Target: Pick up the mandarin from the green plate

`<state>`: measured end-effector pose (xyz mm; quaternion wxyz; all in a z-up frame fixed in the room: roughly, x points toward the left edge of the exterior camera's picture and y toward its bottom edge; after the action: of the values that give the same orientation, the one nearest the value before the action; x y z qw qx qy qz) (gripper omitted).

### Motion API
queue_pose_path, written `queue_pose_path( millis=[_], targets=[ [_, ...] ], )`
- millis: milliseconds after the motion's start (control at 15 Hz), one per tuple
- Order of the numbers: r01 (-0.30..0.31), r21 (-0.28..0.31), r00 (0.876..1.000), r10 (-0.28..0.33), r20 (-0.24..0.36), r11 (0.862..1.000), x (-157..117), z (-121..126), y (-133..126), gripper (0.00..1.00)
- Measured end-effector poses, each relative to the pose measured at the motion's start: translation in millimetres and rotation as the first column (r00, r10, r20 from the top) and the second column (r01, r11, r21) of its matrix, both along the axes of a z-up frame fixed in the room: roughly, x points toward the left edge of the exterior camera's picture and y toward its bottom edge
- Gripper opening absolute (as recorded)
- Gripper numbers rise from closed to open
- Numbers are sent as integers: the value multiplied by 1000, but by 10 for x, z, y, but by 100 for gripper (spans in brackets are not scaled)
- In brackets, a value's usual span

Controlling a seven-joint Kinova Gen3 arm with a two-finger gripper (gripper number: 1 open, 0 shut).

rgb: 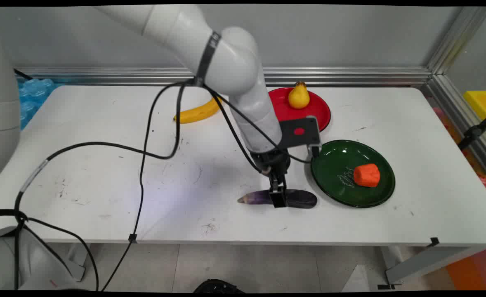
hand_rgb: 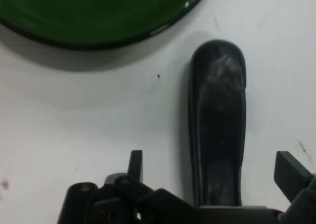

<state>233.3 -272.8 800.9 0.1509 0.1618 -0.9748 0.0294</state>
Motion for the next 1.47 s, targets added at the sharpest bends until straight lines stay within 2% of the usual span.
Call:
queue_pose_path(
  millis=[600,867,1133,1333,1467],
  targets=[
    [-28,-23,999,27,-19,999,629,806,75,100],
    [-97,-32,992,93,-90,995,793,1158,42,100],
    [-149,-55,970,135,-204,987,647,1387,-144,100],
    [-166,-72,958,144,-249,983,390,1388,-310,100],
    [-168,-83,955,141,-263,982,167,1323,-417,100]
  ],
)
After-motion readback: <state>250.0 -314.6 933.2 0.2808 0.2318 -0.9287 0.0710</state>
